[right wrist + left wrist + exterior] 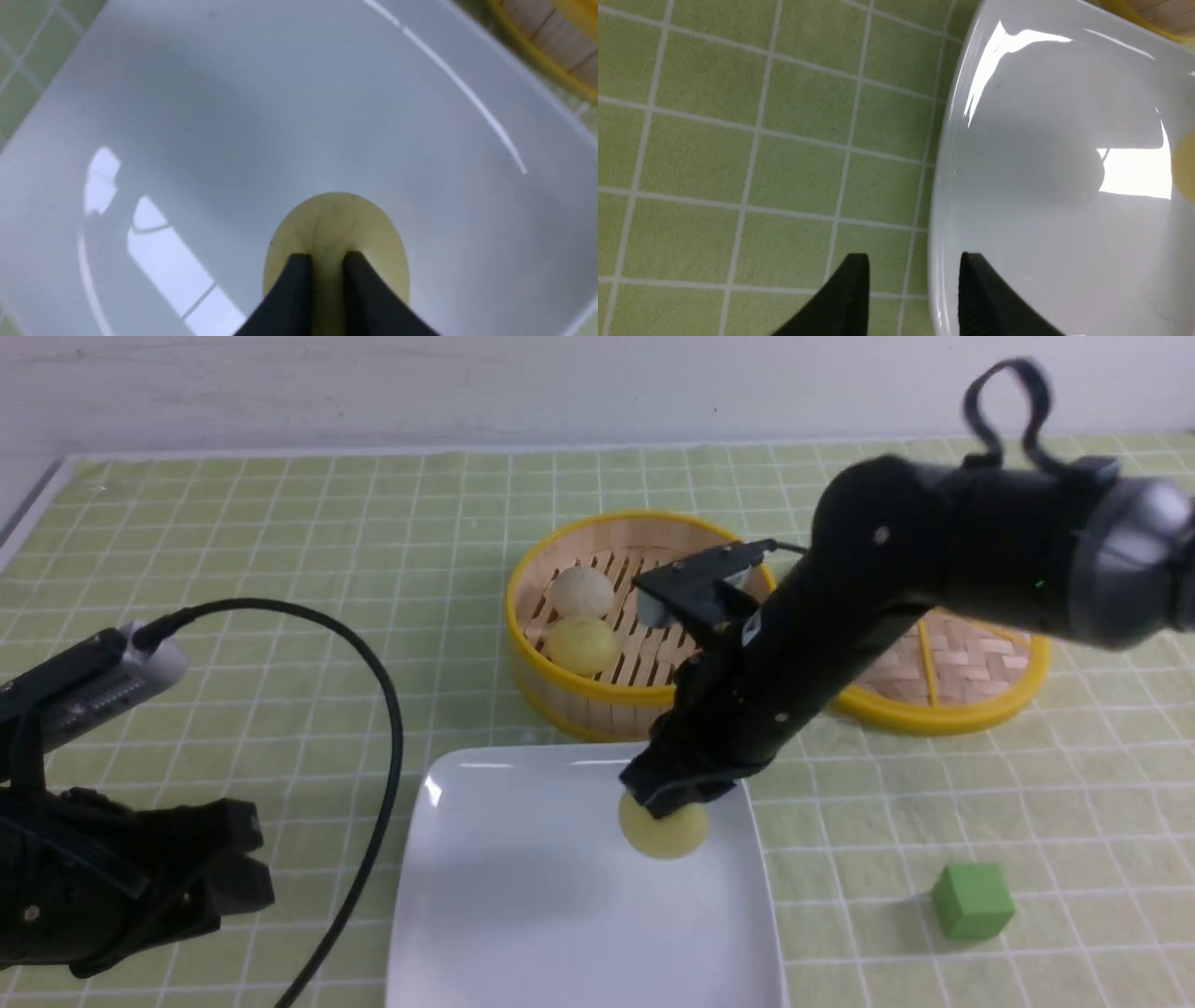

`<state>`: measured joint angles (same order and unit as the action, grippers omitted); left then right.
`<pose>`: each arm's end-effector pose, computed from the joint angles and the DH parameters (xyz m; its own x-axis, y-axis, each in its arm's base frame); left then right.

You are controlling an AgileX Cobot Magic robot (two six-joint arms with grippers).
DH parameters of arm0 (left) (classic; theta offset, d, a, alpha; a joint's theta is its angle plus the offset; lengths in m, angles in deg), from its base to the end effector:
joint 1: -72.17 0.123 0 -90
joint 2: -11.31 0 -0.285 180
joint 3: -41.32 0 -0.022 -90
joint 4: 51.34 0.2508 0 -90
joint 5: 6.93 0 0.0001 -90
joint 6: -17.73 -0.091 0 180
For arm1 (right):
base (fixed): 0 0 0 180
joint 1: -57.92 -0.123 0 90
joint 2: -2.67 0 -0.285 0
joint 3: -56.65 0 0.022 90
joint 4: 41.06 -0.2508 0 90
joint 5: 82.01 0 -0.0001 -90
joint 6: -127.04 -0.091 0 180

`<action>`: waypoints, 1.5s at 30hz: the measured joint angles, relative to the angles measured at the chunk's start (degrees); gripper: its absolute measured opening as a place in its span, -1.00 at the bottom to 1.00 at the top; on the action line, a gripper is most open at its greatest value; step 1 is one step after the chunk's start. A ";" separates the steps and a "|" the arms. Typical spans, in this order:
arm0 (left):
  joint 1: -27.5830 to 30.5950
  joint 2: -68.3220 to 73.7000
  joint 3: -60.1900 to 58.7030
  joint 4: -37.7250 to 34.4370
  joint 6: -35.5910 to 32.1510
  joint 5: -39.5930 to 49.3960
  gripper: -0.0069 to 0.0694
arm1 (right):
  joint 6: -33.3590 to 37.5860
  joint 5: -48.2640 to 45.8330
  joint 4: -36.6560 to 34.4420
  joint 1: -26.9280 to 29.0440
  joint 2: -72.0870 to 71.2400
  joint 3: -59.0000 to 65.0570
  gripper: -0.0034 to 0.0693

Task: Put the steamed buns into the plate on the green tablecloth.
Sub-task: 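Move the steamed bun from the bamboo steamer onto the white plate with the right gripper, then reach into the bamboo steamer and grasp a bun with the left gripper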

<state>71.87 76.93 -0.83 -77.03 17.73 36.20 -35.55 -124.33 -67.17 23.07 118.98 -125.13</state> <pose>0.1738 -0.0279 0.2533 -0.8534 -0.3119 -0.4176 -0.1276 0.9018 -0.4128 0.3144 0.2518 0.2163 -0.7642 -0.4812 -0.4294 -0.6203 0.7308 0.2849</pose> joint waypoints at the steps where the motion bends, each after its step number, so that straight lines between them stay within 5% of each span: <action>1: 0.00 0.00 0.00 0.00 0.00 0.00 -0.04 | -0.29 1.96 -0.01 -0.23 1.21 0.07 -0.39; 3: 0.00 0.00 0.00 0.00 0.00 0.00 -0.04 | -0.68 3.50 -0.01 -0.43 2.45 0.14 -0.23; 6: 0.00 0.00 0.00 0.00 0.00 0.00 -0.04 | -2.07 1.32 0.11 0.12 3.73 -0.65 0.31; 10: 0.00 0.00 0.00 0.00 0.00 0.00 -0.04 | -2.24 -7.96 0.28 1.81 2.20 -5.41 0.57; 12: 0.00 0.00 0.00 0.00 0.00 0.00 -0.04 | -2.24 -14.11 0.72 3.51 -0.24 -9.51 0.54; 14: 0.00 0.00 0.00 0.00 0.00 0.00 -0.04 | -2.24 -21.47 2.25 5.79 -3.71 -14.83 0.29; 19: 0.00 0.00 0.48 -0.44 0.00 1.67 -0.13 | -2.92 -27.40 7.21 12.29 -14.30 -18.04 -0.75; 21: 0.00 0.00 1.34 -0.43 0.00 2.21 -0.27 | -3.03 -27.70 8.33 14.02 -18.36 -15.16 -0.91; 27: 0.00 3.64 9.20 -1.80 -0.74 5.67 -0.80 | -3.15 -28.05 8.40 18.82 -32.50 2.85 -0.95; 36: -1.94 16.99 20.49 -7.38 -5.07 9.31 -0.81 | -2.27 -12.75 8.92 19.76 -46.44 25.79 -0.93; 45: -19.10 37.52 42.79 0.33 3.88 7.00 -0.63 | -2.07 -0.24 11.21 19.80 -60.61 39.44 -0.92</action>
<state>52.77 114.45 41.96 -76.70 21.60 43.20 -37.61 -124.57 -55.96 42.88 58.37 -85.70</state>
